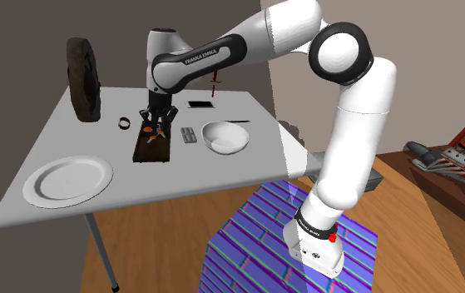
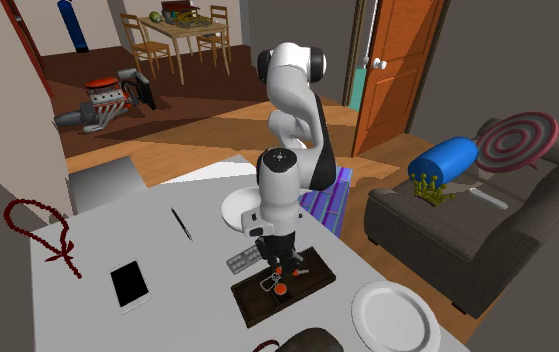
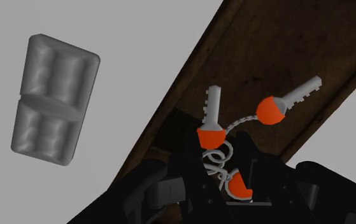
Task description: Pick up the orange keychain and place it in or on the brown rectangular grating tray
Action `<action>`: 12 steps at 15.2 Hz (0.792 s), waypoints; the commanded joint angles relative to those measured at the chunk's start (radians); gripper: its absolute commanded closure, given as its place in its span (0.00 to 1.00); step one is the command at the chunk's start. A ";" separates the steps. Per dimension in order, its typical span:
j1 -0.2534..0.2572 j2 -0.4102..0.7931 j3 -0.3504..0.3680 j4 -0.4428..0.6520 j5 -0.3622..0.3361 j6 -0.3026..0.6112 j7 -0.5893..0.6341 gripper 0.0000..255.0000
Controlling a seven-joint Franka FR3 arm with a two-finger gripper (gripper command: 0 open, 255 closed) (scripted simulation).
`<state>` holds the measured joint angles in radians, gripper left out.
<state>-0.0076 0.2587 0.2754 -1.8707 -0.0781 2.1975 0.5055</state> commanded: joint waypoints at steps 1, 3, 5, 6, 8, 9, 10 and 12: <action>0.000 0.001 0.000 0.000 0.000 0.001 0.000 1.00; 0.000 0.001 0.000 0.000 0.000 0.001 0.000 1.00; 0.000 0.001 0.000 0.000 0.000 0.001 0.000 1.00; 0.000 0.001 0.000 0.000 0.000 0.001 0.000 0.00; 0.000 0.001 0.000 0.000 0.000 0.001 0.000 0.00; 0.000 0.001 0.000 0.000 0.000 0.001 0.000 0.00; 0.000 0.001 0.000 0.000 0.000 0.001 0.000 0.00; -0.002 -0.015 0.002 0.013 0.006 -0.027 -0.004 0.00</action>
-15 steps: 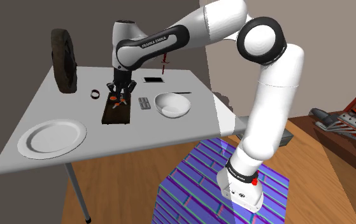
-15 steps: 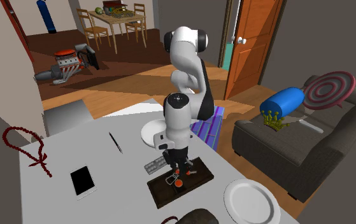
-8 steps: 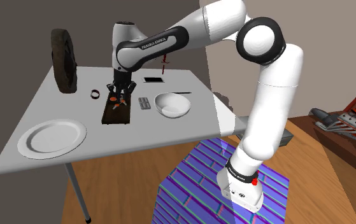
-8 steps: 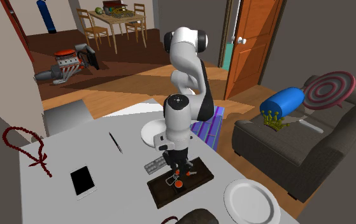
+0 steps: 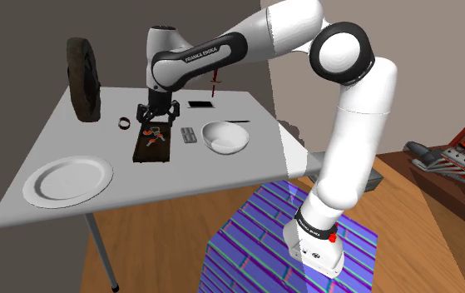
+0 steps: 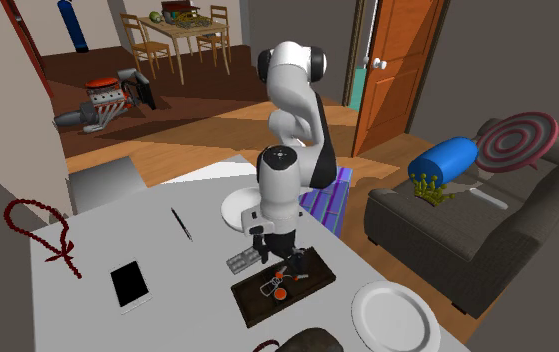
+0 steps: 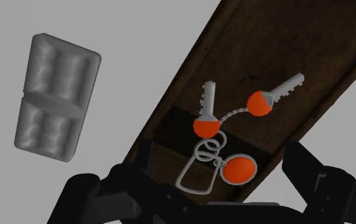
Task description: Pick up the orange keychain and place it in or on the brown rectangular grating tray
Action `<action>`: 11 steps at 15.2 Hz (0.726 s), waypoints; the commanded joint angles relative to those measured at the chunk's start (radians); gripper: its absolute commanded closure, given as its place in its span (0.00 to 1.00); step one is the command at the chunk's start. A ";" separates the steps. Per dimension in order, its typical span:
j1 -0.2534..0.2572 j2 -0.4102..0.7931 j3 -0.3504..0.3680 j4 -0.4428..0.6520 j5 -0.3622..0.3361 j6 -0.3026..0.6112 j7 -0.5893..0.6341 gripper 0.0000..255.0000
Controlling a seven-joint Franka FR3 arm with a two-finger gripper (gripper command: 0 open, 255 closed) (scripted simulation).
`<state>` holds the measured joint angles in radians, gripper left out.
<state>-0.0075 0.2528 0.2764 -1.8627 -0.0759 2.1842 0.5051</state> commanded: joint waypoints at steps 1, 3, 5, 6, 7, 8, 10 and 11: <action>-0.003 -0.025 0.002 0.018 0.009 -0.042 -0.007 0.00; -0.006 -0.050 0.004 0.047 0.019 -0.095 -0.013 0.00; -0.006 -0.050 0.004 0.046 0.019 -0.095 -0.013 0.00; -0.006 -0.050 0.004 0.047 0.019 -0.095 -0.013 0.00; -0.006 -0.050 0.004 0.047 0.019 -0.095 -0.013 0.00; -0.006 -0.050 0.004 0.047 0.019 -0.095 -0.013 0.00; -0.006 -0.050 0.004 0.047 0.019 -0.095 -0.013 0.00; -0.006 -0.050 0.004 0.047 0.019 -0.095 -0.013 0.00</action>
